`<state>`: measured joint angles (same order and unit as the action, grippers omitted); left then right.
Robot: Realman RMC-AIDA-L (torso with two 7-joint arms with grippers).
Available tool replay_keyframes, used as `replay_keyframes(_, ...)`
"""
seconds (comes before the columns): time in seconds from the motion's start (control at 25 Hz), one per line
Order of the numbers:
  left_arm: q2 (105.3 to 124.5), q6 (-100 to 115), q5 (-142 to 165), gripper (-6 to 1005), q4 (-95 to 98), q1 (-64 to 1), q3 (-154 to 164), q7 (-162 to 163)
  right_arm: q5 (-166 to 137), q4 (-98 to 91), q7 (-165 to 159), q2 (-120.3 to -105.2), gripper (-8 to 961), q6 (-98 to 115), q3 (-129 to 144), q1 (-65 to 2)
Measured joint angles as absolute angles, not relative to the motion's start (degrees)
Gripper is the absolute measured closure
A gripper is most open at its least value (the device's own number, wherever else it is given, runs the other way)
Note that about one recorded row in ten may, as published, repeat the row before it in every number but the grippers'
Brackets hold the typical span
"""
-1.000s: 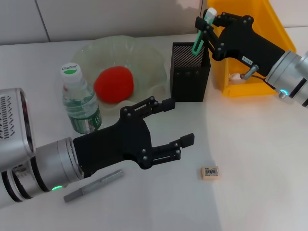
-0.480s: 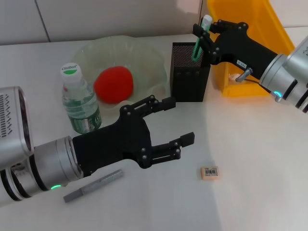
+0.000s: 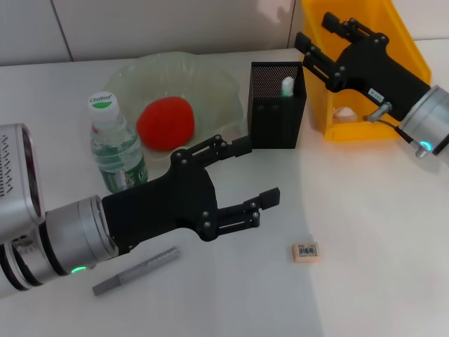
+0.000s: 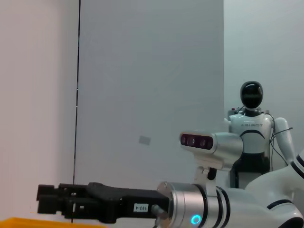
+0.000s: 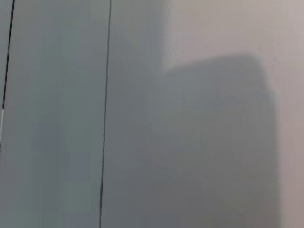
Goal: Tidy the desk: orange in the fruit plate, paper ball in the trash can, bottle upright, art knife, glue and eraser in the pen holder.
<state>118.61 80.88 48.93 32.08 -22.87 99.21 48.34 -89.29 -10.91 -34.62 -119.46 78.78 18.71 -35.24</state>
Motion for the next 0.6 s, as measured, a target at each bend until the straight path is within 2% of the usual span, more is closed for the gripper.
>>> replay_keyframes(0.16,118.56,81.1,48.9,199,32.1,-22.4,98.3,48.3,-87.7,-16.2,-43.6,-119.35,502,82.5,18.9,-33.5)
replay_keyframes(0.24,118.56,81.1,48.9,199,31.8,-22.3,97.9,48.3,-87.0,-23.2,-53.5,-119.23,423,83.5,19.8,-32.4)
replay_keyframes(0.36,118.56,81.6,48.9,199,30.7,-22.3,97.2,48.1,-89.4,-36.4,-69.2,-119.01,304,83.1,24.6,-31.0)
replay_keyframes(0.4,118.56,82.2,48.9,199,29.6,-22.3,96.3,47.8,-94.2,-46.6,-79.6,-118.76,267,82.6,29.4,-29.8)
replay_keyframes(0.44,118.56,82.2,48.9,199,29.6,-22.3,96.3,47.8,-94.2,-46.6,-79.6,-118.76,231,82.6,29.4,-29.8)
replay_keyframes(0.48,118.57,82.4,48.9,199,28.9,-22.2,95.6,47.7,-101.5,-57.3,-90.2,-118.43,194,83.0,34.1,-28.9)
replay_keyframes(0.52,118.57,82.4,48.9,199,28.8,-22.2,95.4,47.6,-101.5,-57.3,-90.2,-118.43,194,83.0,34.1,-28.9)
replay_keyframes(0.6,118.54,82.5,48.9,199,28.3,-21.9,94.6,47.5,-116.4,-74.0,-103.3,-118.3,194,87.8,40.9,-28.1)
